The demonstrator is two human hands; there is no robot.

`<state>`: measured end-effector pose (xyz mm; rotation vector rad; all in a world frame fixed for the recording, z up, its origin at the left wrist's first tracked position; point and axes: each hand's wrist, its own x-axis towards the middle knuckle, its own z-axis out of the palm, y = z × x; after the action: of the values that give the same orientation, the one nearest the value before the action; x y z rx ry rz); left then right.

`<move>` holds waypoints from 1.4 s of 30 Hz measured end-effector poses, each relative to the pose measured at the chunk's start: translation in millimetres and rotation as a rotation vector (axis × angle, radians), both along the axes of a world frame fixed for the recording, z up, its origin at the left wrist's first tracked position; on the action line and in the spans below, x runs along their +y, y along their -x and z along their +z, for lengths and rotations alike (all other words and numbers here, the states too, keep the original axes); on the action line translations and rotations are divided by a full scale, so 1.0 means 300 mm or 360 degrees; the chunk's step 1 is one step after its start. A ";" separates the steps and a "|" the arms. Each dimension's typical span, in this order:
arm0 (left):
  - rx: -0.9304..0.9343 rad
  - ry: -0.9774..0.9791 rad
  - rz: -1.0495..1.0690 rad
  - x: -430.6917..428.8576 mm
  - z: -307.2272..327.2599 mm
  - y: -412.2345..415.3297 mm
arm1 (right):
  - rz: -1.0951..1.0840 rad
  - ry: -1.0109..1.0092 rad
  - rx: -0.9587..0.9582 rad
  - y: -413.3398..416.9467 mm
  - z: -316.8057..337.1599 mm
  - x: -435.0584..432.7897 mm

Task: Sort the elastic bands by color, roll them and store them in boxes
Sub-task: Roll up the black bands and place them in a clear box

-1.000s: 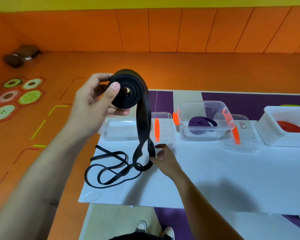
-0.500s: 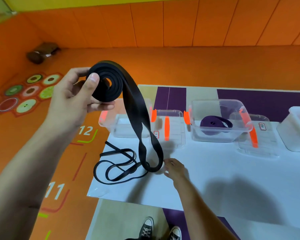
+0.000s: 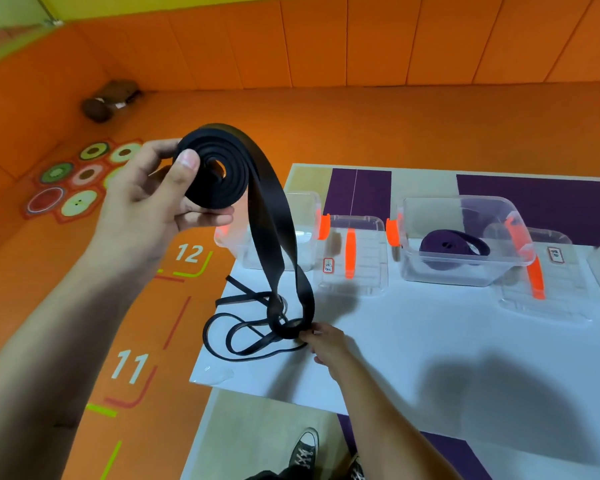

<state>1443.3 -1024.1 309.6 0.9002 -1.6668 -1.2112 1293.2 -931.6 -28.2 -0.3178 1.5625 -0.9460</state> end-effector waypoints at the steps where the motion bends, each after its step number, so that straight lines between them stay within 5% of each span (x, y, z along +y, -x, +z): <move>1: -0.0001 0.0004 0.0010 -0.003 0.000 -0.007 | -0.0025 -0.0012 -0.0024 -0.005 -0.012 0.001; 4: -0.0002 0.0005 0.0034 -0.012 -0.005 -0.025 | -0.0181 -0.0012 -0.0146 -0.014 -0.023 0.013; 11: 0.0161 -0.0141 0.0170 -0.045 -0.060 -0.043 | -0.1093 0.0290 -0.1121 0.129 -0.065 0.168; 14: 0.0237 -0.0208 0.0215 -0.060 -0.105 -0.027 | -0.1188 0.0474 -0.1258 0.211 -0.061 0.249; 20: 0.0278 -0.0291 0.0192 -0.083 -0.162 0.012 | -0.1187 0.0458 -0.0981 0.314 -0.025 0.377; 25: 0.0085 -0.0237 -0.0032 -0.079 -0.168 0.026 | -0.1227 0.0066 -0.0652 0.330 -0.017 0.445; 31: -0.0236 -0.0033 -0.0559 -0.015 -0.146 0.068 | -0.0799 -0.0407 0.0688 0.405 0.085 0.365; 36: -0.0386 0.0027 -0.0804 0.051 -0.126 0.115 | -0.0968 0.0562 0.0994 0.393 0.491 0.188; 39: -0.0446 0.0062 -0.0835 0.070 -0.118 0.126 | -0.0638 0.1255 0.1049 0.325 0.798 0.104; 42: -0.0466 0.0089 -0.0812 0.063 -0.105 0.117 | -0.0081 0.1534 0.0898 0.258 0.946 0.079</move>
<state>1408.3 -1005.3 278.1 0.6570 -2.2477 -1.4021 1215.7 -908.0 255.7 -1.3126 1.4894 -1.7157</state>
